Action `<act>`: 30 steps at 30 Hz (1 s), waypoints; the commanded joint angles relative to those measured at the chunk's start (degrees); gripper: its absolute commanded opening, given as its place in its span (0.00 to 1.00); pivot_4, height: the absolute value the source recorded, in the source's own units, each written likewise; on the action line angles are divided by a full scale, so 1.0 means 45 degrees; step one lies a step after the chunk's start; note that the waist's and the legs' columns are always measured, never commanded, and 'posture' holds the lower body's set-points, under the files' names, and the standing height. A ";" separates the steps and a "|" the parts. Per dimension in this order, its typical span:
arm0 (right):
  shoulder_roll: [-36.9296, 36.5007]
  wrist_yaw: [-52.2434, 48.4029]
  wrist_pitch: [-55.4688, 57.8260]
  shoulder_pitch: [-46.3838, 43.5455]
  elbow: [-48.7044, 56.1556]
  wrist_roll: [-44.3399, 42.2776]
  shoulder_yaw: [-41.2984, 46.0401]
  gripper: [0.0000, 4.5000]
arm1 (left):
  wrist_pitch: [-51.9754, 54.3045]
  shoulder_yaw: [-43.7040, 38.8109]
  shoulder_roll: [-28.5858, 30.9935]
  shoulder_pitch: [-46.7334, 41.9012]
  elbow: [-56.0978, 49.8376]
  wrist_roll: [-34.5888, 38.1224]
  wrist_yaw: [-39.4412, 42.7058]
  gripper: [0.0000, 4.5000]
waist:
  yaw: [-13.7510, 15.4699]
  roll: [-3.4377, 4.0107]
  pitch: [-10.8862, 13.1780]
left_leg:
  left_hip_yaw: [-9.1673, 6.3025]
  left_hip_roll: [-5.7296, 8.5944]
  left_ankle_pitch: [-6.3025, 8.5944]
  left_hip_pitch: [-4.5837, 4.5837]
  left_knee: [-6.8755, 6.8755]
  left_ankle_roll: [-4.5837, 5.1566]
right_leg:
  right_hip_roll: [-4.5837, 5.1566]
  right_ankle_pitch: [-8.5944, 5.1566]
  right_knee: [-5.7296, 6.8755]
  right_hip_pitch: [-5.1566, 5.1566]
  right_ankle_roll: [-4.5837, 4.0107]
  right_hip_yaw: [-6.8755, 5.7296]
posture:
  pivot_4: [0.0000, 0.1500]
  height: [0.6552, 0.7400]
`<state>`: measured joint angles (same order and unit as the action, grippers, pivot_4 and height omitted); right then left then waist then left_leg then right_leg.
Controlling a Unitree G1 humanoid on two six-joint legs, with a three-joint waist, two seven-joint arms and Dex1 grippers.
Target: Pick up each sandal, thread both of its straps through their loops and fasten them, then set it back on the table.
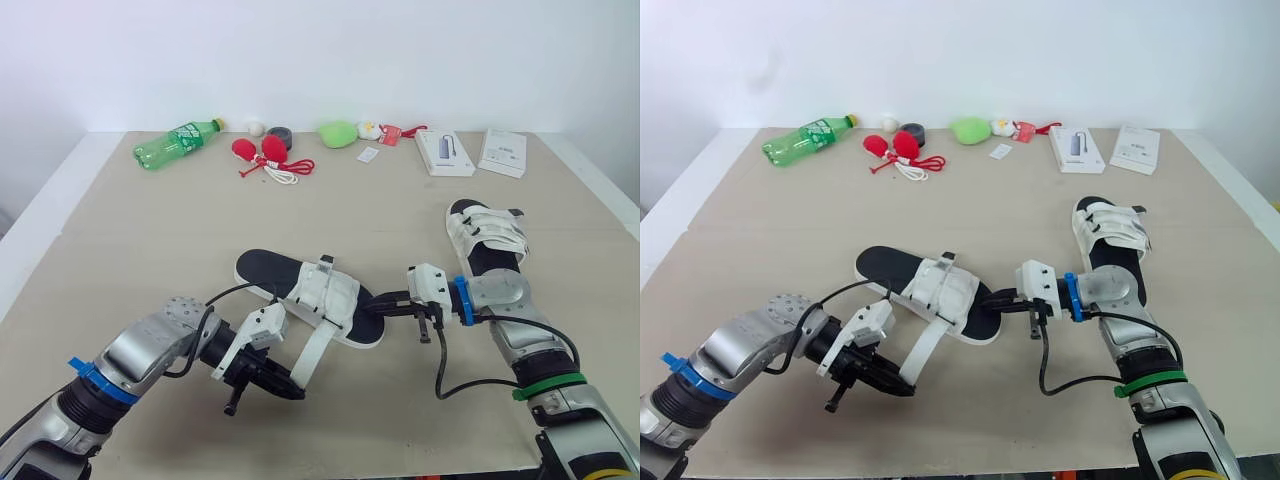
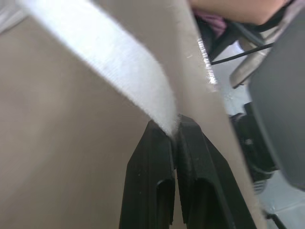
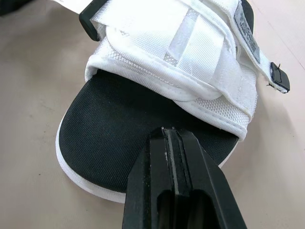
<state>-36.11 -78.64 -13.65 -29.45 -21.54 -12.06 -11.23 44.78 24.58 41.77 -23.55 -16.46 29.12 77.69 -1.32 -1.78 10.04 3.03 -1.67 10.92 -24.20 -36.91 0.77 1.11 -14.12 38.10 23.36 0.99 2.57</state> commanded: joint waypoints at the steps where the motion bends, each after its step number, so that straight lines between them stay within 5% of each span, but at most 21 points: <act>1: -0.0158 -0.0069 0.0149 0.0184 -0.0342 0.0487 -0.0180 0.00 | 0.0043 -0.0019 0.0280 0.0108 -0.0403 0.0223 0.0340 0.02 | 0.0001 0.0000 0.0000 | 0.0000 0.0001 0.0000 0.0002 0.0008 0.0000 | -0.0001 -0.0006 0.0000 0.0000 -0.0003 -0.0003 | 1.00 1.00; 5: -0.0128 -0.0094 0.0134 0.0083 -0.0426 0.0500 -0.0202 0.00 | 0.0227 0.0222 0.0544 0.0079 -0.0491 0.0230 0.0613 0.02 | -0.0004 0.0000 0.0000 | -0.0003 0.0000 0.0000 0.0004 0.0024 0.0000 | -0.0009 -0.0017 -0.0001 0.0002 -0.0006 -0.0006 | 1.00 1.00; 10: -0.0128 -0.0134 0.0130 0.0039 -0.0469 0.0511 -0.0218 0.00 | -0.2214 0.0290 0.1400 0.0413 -0.0572 -0.0807 0.1620 0.39 | -0.0002 -0.0001 0.0000 | -0.0005 0.0000 0.0000 0.0018 0.0043 0.0000 | -0.0016 -0.0027 0.0000 -0.0002 -0.0013 -0.0002 | 1.00 1.00; 11: -0.0131 -0.0145 0.0129 0.0031 -0.0481 0.0511 -0.0215 0.00 | -0.2707 0.0285 0.1641 0.0454 -0.0551 -0.1021 0.1921 0.40 | -0.0002 -0.0003 0.0001 | -0.0005 0.0000 0.0000 0.0019 0.0041 0.0000 | -0.0015 -0.0025 -0.0001 -0.0001 -0.0013 -0.0002 | 1.00 1.00; 12: -0.0148 -0.0165 0.0117 0.0027 -0.0501 0.0509 -0.0210 0.00 | -0.3670 0.0212 0.2009 0.0469 -0.0370 -0.1448 0.2310 0.56 | -0.0003 -0.0003 0.0002 | -0.0003 0.0000 -0.0001 0.0019 0.0040 0.0000 | -0.0012 -0.0021 -0.0001 -0.0001 -0.0018 0.0000 | 1.00 1.00; 13: -0.0172 -0.0195 0.0103 0.0018 -0.0528 0.0500 -0.0200 0.00 | -0.4902 0.0055 0.2406 0.0335 0.0130 -0.1955 0.2713 0.60 | 0.0000 -0.0003 0.0001 | -0.0002 0.0000 -0.0002 0.0021 0.0040 -0.0002 | -0.0006 -0.0018 -0.0001 0.0000 -0.0023 0.0000 | 1.00 1.00; 16: -0.0213 -0.0266 0.0070 -0.0018 -0.0605 0.0499 -0.0174 0.00 | -0.7984 -0.0577 0.2734 -0.0733 0.2021 -0.2786 0.3277 0.60 | 0.0010 -0.0002 0.0001 | 0.0005 0.0000 -0.0004 0.0026 0.0041 -0.0005 | 0.0017 -0.0012 -0.0001 0.0000 -0.0035 -0.0011 | 1.00 1.00; 21: -0.0203 -0.0365 0.0016 -0.0055 -0.0682 0.0506 -0.0179 0.00 | -1.4234 -0.1602 0.1143 -0.3059 0.4447 -0.3349 0.3274 0.60 | 0.0069 -0.0018 -0.0006 | 0.0055 -0.0001 -0.0020 0.0003 0.0035 -0.0001 | 0.0082 0.0017 -0.0012 0.0001 -0.0078 -0.0040 | 1.00 1.00; 26: -0.0108 -0.0362 -0.0019 -0.0116 -0.0729 0.0556 -0.0243 0.00 | -2.1123 -0.1704 -0.0975 -0.3425 0.5679 -0.3373 0.2907 0.60 | 0.0013 -0.0024 -0.0019 | 0.0140 0.0000 -0.0002 0.0002 0.0056 0.0026 | 0.0096 0.0032 -0.0035 0.0007 -0.0090 -0.0002 | 1.00 1.00; 30: -0.0050 -0.0408 -0.0074 -0.0187 -0.0816 0.0604 -0.0284 0.00 | -2.3905 -0.0914 -0.1485 -0.3299 0.6207 -0.3315 0.2701 0.60 | 0.0005 -0.0028 -0.0016 | 0.0135 -0.0022 -0.0003 0.0012 0.0057 0.0027 | 0.0058 0.0044 -0.0032 0.0004 -0.0087 0.0001 | 1.00 1.00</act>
<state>-35.94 -80.65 -14.31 -30.81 -23.45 -12.07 -11.39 -58.37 19.68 35.32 -38.52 11.05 13.90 90.86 -1.30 -1.91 9.96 3.63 -1.78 10.89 -24.12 -36.65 0.90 1.36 -13.92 37.96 23.35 0.59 2.55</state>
